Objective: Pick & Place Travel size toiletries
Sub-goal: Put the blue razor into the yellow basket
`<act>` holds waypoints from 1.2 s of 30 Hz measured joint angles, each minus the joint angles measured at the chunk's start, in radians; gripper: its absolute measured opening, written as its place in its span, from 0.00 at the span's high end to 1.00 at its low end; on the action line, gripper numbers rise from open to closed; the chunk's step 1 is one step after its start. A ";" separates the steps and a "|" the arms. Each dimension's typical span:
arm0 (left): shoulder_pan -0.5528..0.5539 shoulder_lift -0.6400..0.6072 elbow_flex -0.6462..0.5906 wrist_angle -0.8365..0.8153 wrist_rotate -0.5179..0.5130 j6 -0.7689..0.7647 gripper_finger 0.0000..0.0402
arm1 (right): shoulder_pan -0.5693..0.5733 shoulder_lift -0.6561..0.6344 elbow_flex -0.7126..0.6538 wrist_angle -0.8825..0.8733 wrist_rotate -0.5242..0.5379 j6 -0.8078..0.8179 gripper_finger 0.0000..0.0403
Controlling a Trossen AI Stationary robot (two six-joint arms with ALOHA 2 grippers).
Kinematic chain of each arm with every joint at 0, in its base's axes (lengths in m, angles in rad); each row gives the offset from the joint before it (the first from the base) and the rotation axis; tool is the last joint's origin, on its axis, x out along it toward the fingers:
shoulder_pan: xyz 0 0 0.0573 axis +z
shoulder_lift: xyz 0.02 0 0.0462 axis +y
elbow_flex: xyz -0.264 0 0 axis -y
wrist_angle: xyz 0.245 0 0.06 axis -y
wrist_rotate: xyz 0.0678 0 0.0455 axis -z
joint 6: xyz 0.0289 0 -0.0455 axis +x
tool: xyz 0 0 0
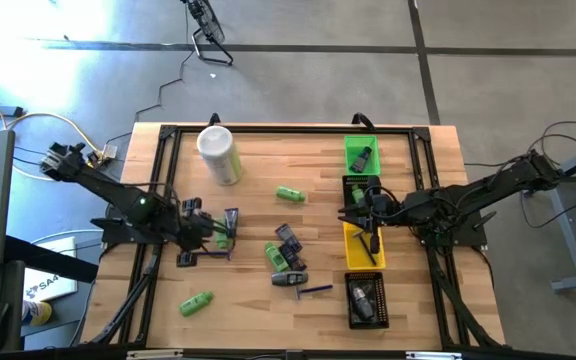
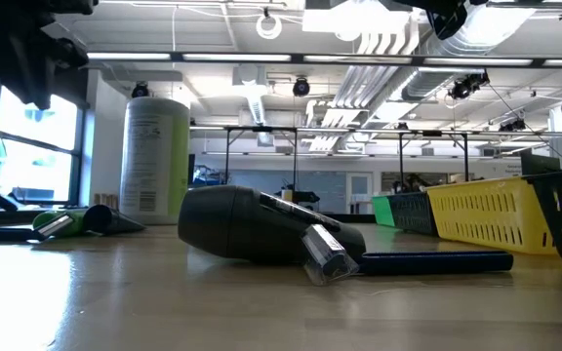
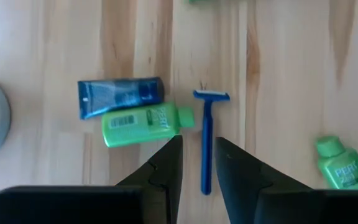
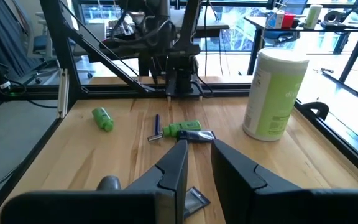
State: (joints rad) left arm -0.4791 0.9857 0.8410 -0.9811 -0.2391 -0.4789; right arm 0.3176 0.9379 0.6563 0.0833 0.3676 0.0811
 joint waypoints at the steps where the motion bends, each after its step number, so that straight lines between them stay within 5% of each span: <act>1: -0.004 0.011 0.000 -0.002 0.002 0.000 0.78 | 0.000 0.000 0.000 0.000 0.000 -0.002 0.84; 11: -0.006 0.111 0.000 0.009 0.010 0.000 0.77 | 0.000 0.000 0.000 -0.004 0.000 -0.006 0.84; 28: -0.006 0.249 -0.001 -0.015 0.061 -0.031 0.61 | 0.000 0.003 0.000 -0.005 -0.001 -0.007 0.84; 36: -0.006 0.270 -0.120 0.121 0.091 -0.054 0.61 | 0.000 0.003 0.000 -0.020 -0.001 -0.006 0.84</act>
State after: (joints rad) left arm -0.4847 1.2556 0.7210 -0.8599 -0.1485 -0.5326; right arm 0.3176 0.9413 0.6559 0.0631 0.3668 0.0752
